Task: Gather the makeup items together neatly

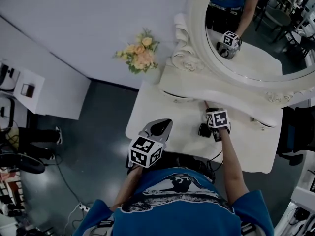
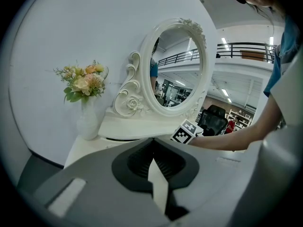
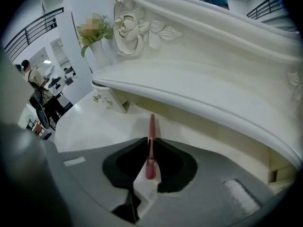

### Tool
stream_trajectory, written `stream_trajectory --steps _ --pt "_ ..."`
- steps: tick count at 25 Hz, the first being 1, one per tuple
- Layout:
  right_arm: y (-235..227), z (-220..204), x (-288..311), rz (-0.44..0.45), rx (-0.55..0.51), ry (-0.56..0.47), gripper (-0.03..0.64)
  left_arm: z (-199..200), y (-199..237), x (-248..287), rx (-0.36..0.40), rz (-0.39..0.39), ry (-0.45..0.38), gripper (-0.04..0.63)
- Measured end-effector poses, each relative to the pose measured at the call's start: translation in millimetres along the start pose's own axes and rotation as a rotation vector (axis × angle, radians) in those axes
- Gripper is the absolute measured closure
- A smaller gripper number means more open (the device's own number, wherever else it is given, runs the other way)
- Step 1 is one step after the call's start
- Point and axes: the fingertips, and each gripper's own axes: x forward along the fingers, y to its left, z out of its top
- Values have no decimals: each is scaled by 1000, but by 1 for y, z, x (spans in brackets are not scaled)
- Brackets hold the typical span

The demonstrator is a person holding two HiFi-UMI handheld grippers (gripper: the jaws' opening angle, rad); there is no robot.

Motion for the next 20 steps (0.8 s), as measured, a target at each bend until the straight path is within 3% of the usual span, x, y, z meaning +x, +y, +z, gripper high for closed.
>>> stream_trajectory --steps 10,20 --pt "-1 -21 -47 3 93 -53 563 4 -14 17 39 -77 15 581" --pt "-51 -77 -106 -124 307 -126 563 1 -59 48 103 -228 59 581"
